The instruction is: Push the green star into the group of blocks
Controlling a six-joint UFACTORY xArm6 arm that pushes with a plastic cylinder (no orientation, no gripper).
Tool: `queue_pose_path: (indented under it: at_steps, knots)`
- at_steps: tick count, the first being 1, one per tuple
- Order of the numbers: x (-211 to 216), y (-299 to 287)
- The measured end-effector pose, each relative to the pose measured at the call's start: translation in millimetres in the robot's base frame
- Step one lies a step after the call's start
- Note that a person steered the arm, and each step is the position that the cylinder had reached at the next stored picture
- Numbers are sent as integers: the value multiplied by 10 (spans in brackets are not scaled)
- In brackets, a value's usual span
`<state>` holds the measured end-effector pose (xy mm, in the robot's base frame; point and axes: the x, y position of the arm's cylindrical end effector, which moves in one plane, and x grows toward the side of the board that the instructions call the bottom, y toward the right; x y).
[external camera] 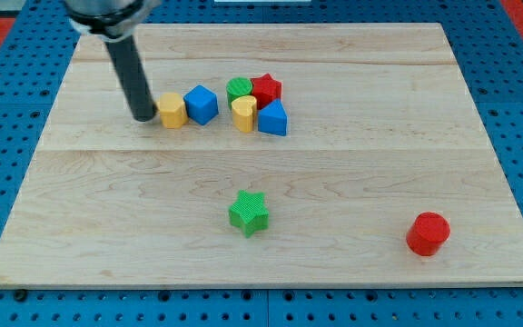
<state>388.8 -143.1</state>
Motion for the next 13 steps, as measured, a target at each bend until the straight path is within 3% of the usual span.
queue_pose_path:
  at_steps: [2,3,4,5,6,7,8,9,10,11,13]
  knots:
    - [46,293]
    - [242,293]
    - [720,299]
    - [562,744]
    - [841,1654]
    - [1374,2032]
    - [1594,1374]
    - [1419,840]
    - [1686,995]
    - [1832,579]
    - [937,669]
